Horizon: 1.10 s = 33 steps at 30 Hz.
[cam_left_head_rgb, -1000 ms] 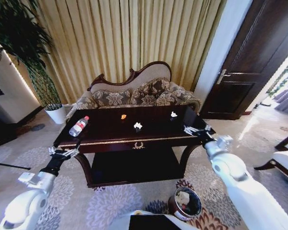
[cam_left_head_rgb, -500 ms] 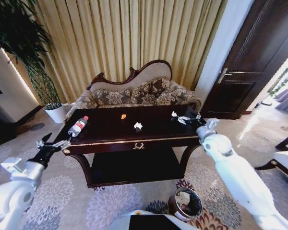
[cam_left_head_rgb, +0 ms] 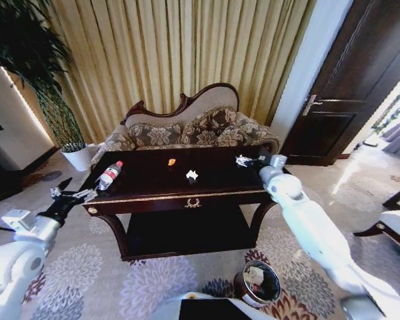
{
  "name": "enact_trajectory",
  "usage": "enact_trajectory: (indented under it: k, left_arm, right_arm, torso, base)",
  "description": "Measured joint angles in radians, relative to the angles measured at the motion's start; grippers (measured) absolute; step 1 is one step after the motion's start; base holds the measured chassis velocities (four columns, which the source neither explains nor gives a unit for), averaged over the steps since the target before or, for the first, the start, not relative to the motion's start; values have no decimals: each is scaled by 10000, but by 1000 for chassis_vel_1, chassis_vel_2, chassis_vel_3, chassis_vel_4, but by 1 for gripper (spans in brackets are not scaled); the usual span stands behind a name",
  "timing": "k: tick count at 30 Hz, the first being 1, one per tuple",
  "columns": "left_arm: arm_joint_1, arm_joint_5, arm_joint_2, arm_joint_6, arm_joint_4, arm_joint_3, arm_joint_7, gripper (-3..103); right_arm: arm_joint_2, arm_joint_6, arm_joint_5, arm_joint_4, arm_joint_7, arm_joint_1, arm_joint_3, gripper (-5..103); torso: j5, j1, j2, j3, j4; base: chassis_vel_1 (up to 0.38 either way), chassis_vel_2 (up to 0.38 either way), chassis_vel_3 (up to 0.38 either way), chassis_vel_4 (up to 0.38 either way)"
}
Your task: Move to the front of the table and place the trash on the table into the trash bin.
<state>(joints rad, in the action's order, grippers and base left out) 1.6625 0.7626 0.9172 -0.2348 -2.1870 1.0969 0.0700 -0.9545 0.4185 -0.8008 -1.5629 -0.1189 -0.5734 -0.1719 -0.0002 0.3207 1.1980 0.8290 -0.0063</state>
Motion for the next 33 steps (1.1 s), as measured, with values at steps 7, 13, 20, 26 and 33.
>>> enact_trajectory:
  k: [7, 13, 20, 26, 33]
  left_arm:
    - [196, -21, 312, 119, -103, 65, 71, 100]
    - [237, 38, 424, 183, -98, 224, 117, 100]
    - [264, 67, 479, 190, -167, 263, 157, 100]
    - [305, 97, 463, 240, -192, 322, 228, 100]
    - [450, 108, 520, 424, -57, 375, 428, 100]
  right_arm:
    - [-307, 51, 53, 1323, 1, 1284, 1200, 100]
    - [-623, 76, 522, 2307, 1, 1623, 1617, 100]
    - [-1043, 29, 819, 3525, 2, 2131, 1887, 100]
    - [-1051, 16, 887, 4353, 2, 2468, 1986, 100]
    - [-734, 16, 914, 4531, 2, 2443, 1937, 100]
  torso:
    - [1, 0, 0, 0, -1]
    - [2, 0, 0, 0, -6]
    - [2, 0, 0, -1, 0]
    - [3, 0, 0, -1, -1]
    - [2, -1, 0, -1, -1]
  base:
    - [0, 0, 0, 0]
    - [0, 0, 0, 0]
    - [0, 0, 0, 0]
    - [0, 0, 0, 0]
    - [0, 0, 0, 0]
